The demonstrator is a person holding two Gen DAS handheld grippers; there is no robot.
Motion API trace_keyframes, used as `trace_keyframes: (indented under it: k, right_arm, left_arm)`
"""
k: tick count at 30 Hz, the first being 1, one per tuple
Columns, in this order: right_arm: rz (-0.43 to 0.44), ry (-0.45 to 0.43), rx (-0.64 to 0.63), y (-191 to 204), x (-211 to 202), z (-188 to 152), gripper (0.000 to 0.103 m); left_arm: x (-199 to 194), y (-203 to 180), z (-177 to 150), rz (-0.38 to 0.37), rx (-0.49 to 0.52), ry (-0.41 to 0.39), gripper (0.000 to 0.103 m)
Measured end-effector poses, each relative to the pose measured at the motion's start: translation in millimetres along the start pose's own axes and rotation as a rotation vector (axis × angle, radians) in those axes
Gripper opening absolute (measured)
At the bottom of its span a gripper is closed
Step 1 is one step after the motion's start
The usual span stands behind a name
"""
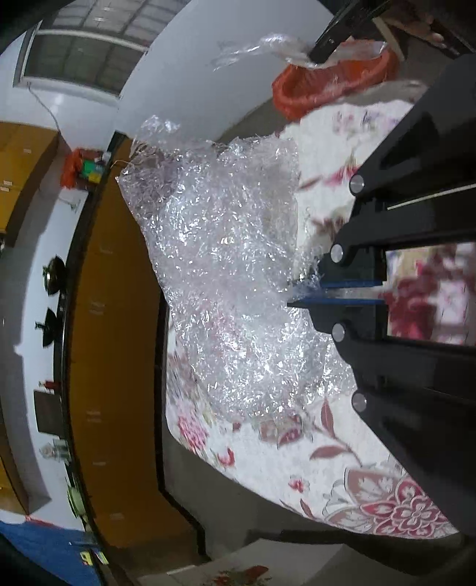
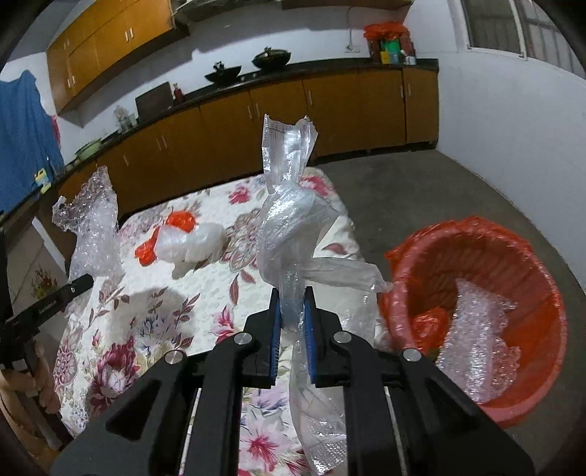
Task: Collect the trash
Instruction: 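Carry the clear bag and bubble wrap over the basket and open both tools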
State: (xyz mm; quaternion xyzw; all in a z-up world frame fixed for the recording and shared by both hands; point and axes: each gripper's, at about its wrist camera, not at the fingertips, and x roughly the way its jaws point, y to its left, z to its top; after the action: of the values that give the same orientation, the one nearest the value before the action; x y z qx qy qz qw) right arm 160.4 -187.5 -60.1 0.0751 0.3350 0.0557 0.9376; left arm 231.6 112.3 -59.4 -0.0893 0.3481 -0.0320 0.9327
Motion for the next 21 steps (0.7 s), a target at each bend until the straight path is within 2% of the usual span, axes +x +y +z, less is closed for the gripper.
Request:
trace_keyframes:
  k: [10, 21]
  right_arm:
    - [-0.042, -0.060, 0.061, -35, -36, 3, 0.012]
    - [-0.115, -0.097, 0.136, -79, -61, -4, 0.012]
  left_arm:
    - [-17, -64, 0, -0.111, 0.079, -0.014, 0.006]
    - [-17, -140, -8, -0.242, 0.151, 0.008, 0.006]
